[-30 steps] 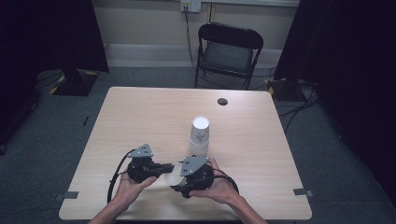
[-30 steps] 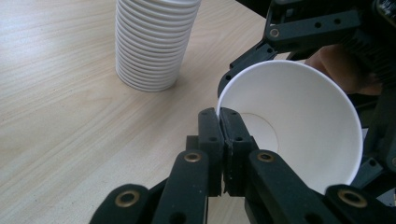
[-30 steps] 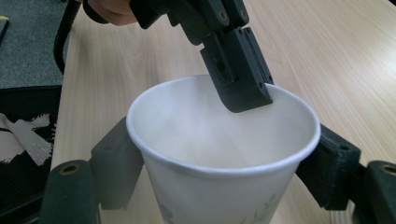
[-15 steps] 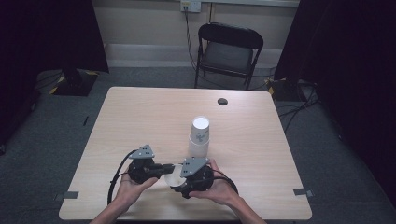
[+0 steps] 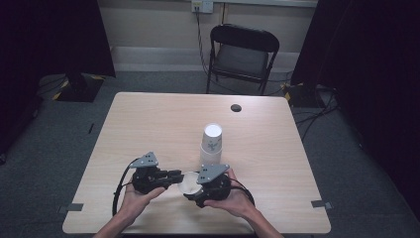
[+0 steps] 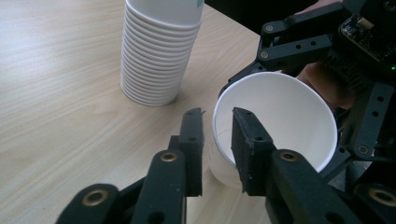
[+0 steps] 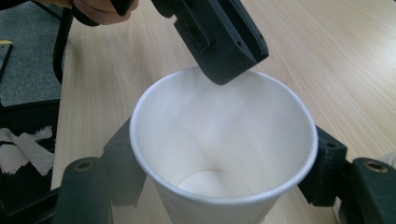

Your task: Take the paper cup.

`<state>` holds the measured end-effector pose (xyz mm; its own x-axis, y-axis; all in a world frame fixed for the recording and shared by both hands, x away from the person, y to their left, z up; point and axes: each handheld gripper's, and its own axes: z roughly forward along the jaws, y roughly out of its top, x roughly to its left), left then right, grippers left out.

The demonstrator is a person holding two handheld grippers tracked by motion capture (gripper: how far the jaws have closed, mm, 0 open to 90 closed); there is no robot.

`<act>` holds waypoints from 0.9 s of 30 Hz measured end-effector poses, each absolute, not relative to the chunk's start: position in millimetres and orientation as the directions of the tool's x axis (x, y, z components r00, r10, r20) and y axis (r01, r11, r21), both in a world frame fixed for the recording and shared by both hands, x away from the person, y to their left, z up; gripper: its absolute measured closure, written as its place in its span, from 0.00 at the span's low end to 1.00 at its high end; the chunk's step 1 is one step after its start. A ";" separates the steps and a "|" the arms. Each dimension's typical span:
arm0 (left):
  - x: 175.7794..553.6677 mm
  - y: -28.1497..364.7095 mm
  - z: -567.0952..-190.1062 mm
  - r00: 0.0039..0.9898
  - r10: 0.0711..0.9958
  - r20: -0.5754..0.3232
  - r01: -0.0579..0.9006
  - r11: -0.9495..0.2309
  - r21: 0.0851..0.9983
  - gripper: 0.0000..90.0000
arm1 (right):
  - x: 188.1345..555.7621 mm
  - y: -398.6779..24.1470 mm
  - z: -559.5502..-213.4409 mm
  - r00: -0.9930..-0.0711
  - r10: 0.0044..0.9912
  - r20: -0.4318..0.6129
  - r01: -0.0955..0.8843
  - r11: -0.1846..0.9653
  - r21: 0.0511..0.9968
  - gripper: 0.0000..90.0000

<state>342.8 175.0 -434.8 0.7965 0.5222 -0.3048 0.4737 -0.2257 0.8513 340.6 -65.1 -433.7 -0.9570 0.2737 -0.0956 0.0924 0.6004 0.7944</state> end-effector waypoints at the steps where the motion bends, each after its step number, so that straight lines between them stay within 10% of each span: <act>1: 342.0 174.8 -434.6 0.799 0.525 -0.292 0.462 -0.225 0.858 0.80 | 340.5 -65.9 -433.3 -0.956 0.279 -0.092 0.098 0.597 0.796 0.34; 27: 347.6 189.3 -439.3 0.741 0.643 -0.192 0.454 -0.270 0.849 0.40 | 339.8 -122.4 -423.9 -0.879 0.477 -0.009 0.251 0.479 0.841 0.35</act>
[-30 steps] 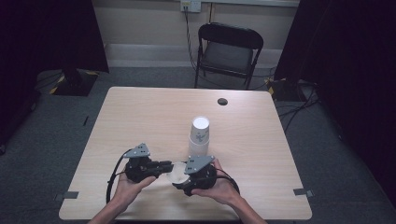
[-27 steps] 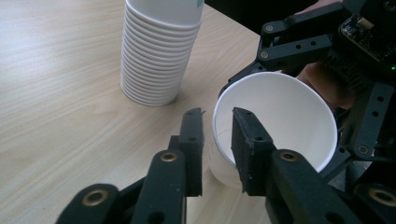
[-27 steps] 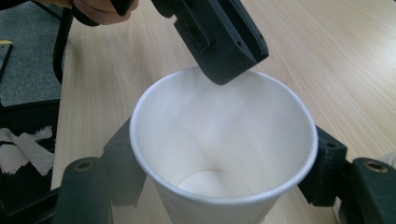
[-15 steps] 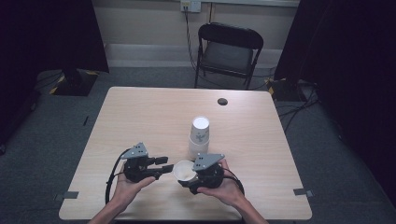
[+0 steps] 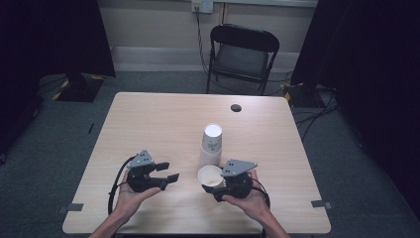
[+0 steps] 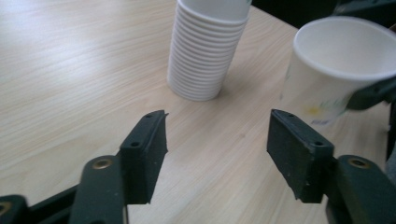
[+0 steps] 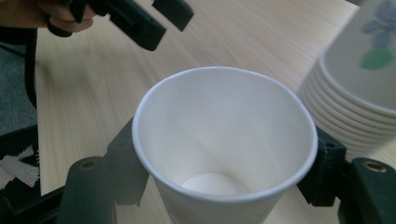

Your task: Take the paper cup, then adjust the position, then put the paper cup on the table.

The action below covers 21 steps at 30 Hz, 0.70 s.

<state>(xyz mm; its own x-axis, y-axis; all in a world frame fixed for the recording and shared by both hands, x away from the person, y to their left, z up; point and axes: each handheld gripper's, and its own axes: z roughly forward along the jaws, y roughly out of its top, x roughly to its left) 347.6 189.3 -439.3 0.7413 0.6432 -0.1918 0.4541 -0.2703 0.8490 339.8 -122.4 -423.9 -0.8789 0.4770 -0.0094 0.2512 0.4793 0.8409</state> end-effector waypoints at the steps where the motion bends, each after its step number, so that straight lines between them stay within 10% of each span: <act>1: 347.8 190.7 -439.6 0.737 0.650 -0.183 0.451 -0.273 0.849 0.39 | 340.8 -125.5 -423.7 -0.875 0.484 -0.002 0.259 0.471 0.844 0.35; 21: 349.2 241.7 -460.9 0.643 0.757 -0.118 0.533 -0.331 0.779 0.34 | 364.8 -196.6 -418.5 -0.733 0.680 -0.012 0.330 0.372 0.868 0.35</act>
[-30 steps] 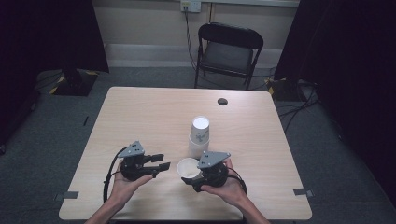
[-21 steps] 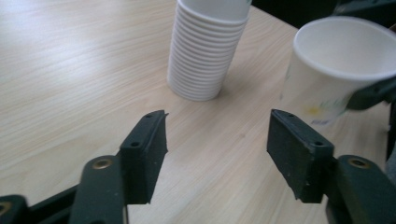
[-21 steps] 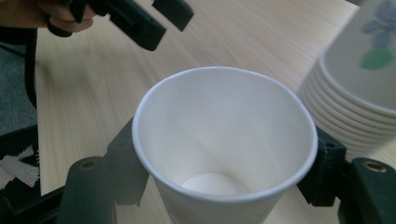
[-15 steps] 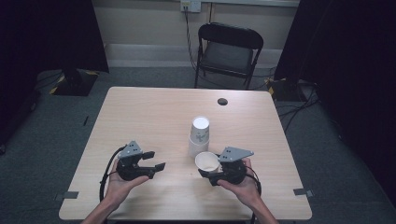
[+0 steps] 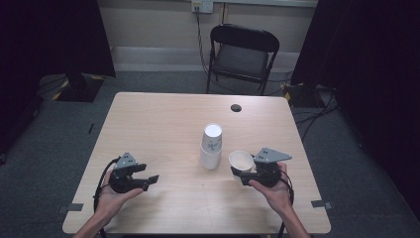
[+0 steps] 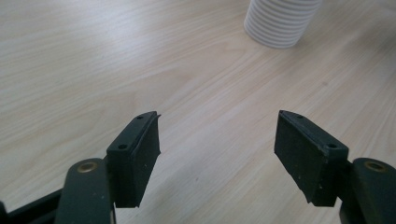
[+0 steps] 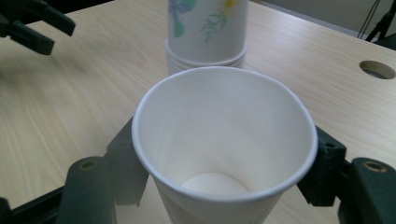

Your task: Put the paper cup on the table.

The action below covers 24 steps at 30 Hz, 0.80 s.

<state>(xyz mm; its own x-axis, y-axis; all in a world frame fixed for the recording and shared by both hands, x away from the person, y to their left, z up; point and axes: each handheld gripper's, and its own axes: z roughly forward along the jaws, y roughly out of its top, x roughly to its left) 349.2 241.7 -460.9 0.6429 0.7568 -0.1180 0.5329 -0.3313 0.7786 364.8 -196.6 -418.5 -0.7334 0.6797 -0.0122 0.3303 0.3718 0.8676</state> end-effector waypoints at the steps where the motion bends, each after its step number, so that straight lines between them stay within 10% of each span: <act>1: 349.2 244.3 -462.8 0.642 0.758 -0.114 0.535 -0.337 0.775 0.34 | 367.1 -198.6 -418.2 -0.726 0.687 -0.015 0.335 0.373 0.866 0.35; 24: 362.0 259.2 -493.7 0.627 0.779 -0.033 0.569 -0.429 0.702 0.21 | 446.1 -208.9 -423.1 -0.596 0.803 -0.010 0.399 0.307 0.864 0.35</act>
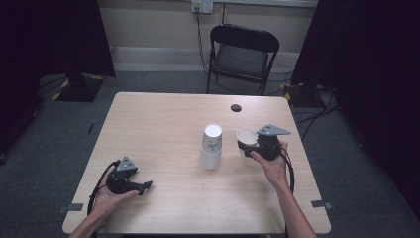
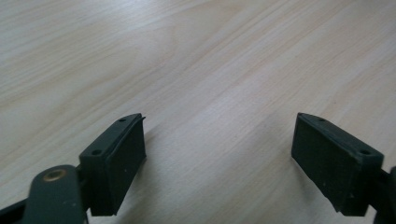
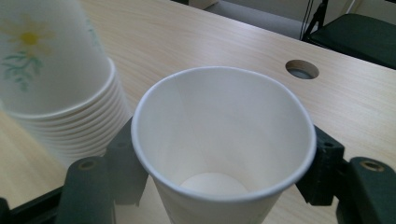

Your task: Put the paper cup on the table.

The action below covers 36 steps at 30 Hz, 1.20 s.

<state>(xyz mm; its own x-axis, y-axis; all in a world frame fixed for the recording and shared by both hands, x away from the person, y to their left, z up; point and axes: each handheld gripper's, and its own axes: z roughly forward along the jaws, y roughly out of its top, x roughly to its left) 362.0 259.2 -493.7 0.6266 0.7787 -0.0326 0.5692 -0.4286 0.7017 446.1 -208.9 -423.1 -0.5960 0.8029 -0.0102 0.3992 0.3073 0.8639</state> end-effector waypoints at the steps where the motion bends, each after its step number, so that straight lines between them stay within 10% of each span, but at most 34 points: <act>1: 362.1 259.4 -494.3 0.624 0.780 -0.035 0.569 -0.424 0.705 0.20 | 449.9 -208.9 -424.1 -0.594 0.804 -0.004 0.403 0.301 0.864 0.35; 36: 362.6 259.2 -501.7 0.571 0.821 -0.004 0.567 -0.391 0.725 0.05 | 474.9 -211.4 -465.0 -0.515 0.857 0.027 0.498 0.273 0.823 0.30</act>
<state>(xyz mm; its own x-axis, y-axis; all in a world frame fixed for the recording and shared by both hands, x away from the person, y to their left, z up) 362.6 259.2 -501.7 0.5711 0.8209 -0.0040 0.5669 -0.3909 0.7252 474.9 -211.4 -465.0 -0.5146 0.8570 0.0272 0.4976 0.2727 0.8235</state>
